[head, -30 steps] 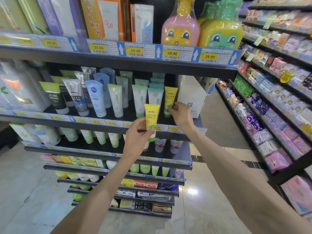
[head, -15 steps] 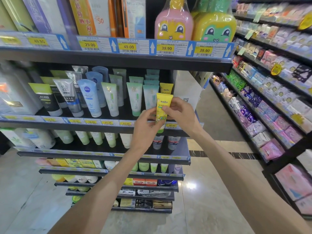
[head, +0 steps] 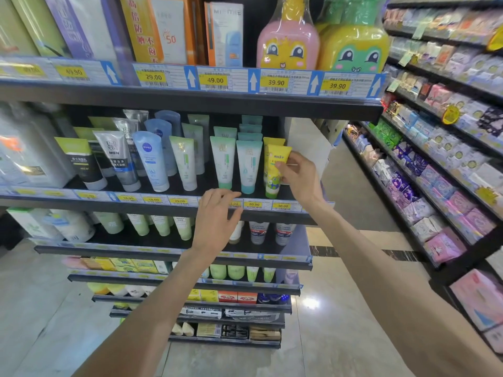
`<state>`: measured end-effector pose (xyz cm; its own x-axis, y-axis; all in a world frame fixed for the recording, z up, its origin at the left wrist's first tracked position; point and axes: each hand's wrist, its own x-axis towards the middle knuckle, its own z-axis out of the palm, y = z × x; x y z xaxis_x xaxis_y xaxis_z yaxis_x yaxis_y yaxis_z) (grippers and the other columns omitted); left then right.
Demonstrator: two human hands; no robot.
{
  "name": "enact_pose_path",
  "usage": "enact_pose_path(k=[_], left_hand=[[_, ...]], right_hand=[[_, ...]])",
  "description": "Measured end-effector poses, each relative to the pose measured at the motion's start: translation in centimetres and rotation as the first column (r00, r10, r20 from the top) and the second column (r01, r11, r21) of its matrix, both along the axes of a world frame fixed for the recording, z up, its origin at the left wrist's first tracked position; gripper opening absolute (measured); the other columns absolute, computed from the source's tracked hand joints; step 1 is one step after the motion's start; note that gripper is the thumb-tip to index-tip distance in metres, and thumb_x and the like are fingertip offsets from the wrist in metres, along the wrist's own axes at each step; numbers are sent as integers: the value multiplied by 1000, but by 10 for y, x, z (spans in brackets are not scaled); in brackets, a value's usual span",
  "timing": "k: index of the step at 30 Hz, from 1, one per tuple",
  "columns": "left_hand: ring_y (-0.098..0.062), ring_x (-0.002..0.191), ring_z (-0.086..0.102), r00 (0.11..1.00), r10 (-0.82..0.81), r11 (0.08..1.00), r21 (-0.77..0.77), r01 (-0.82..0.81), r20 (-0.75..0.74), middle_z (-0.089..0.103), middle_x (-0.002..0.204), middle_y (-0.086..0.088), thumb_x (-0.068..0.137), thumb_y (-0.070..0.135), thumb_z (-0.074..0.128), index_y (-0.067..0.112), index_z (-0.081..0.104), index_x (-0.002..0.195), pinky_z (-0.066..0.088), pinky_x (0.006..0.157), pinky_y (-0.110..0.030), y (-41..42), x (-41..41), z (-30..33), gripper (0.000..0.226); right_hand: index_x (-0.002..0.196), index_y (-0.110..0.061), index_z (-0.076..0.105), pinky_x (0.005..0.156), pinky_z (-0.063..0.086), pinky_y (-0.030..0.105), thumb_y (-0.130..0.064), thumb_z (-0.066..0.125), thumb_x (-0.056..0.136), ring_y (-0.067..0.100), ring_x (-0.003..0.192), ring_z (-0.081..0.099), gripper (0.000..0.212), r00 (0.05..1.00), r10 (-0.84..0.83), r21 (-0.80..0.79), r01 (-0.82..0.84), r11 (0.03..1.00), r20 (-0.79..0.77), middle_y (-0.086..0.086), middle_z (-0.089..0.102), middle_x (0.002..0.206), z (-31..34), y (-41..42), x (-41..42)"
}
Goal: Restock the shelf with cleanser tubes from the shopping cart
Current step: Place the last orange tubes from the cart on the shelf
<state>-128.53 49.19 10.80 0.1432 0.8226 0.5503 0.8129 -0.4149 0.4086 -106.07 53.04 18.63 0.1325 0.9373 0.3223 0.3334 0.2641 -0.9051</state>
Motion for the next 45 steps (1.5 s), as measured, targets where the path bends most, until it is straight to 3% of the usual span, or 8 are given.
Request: enact_pose_path(k=[3, 7, 13, 20, 25, 32, 36, 45], left_hand=[[-24, 123, 50, 999, -6, 1000, 30, 7, -35, 61, 124, 0, 99, 30, 66, 17, 66, 131, 40, 110, -40, 0, -1, -4, 34], [-24, 124, 50, 999, -2, 998, 61, 5, -42, 60, 126, 0, 99, 30, 65, 18, 65, 132, 38, 112, -38, 2, -1, -9, 35], [-25, 123, 50, 999, 3, 995, 100, 1, -35, 60, 124, 0, 99, 30, 67, 18, 64, 130, 40, 110, -42, 3, 0, -14, 34], [-26, 125, 49, 998, 17, 993, 118, -10, -56, 60, 125, -2, 99, 29, 67, 16, 64, 131, 38, 114, -41, 3, 1, -16, 35], [-25, 125, 48, 998, 14, 993, 121, -7, -59, 60, 125, -3, 99, 28, 66, 16, 63, 132, 37, 116, -43, 1, 2, -15, 36], [-27, 128, 49, 995, -6, 995, 101, 16, -101, 60, 130, -5, 100, 28, 64, 14, 56, 143, 34, 120, -48, -3, 1, -6, 46], [-28, 141, 43, 988, -15, 995, 92, 30, -155, 55, 143, -7, 103, 29, 60, 13, 53, 147, 20, 127, -50, -7, 5, -1, 48], [-29, 160, 13, 958, 11, 999, 54, 5, -288, 26, 169, -9, 106, 36, 49, 19, 34, 161, 12, 129, -53, -58, 65, -18, 59]], right_hand=[[119, -25, 68, 92, 60, 41, -30, 66, 99, 7, 102, 69, 21, 999, -34, 0, 34, 999, 33, -13, 73, 107, -7, 4, -4], [126, -20, 60, 76, 47, 6, -22, 71, 97, -11, 94, 62, 32, 989, -17, -40, 23, 999, 149, -23, 64, 103, -6, 4, -7], [117, -14, 58, 81, 52, 19, -14, 77, 91, 9, 95, 64, 33, 959, -36, -75, 59, 995, 280, -2, 68, 107, -19, 4, -8], [115, -13, 52, 65, 45, 5, -14, 77, 92, 4, 88, 61, 34, 960, -64, -94, 93, 991, 274, -4, 64, 101, -18, 5, -9], [119, -11, 54, 71, 48, 12, -15, 76, 92, 14, 97, 64, 36, 953, -61, -119, 100, 988, 297, -1, 65, 104, -20, 5, -10], [133, -17, 48, 95, 57, 40, -30, 77, 91, 15, 109, 63, 52, 936, -61, -100, 102, 990, 348, 0, 65, 120, -17, -14, -8], [152, -23, 34, 107, 46, 38, -37, 73, 94, 18, 136, 51, 72, 877, -56, -50, 90, 995, 478, 1, 51, 152, -21, -38, 5], [160, -21, 23, 127, 13, 53, -46, 73, 91, 27, 157, 13, 89, 579, -187, 102, 176, 979, 793, 7, 24, 168, -56, -103, 83]])
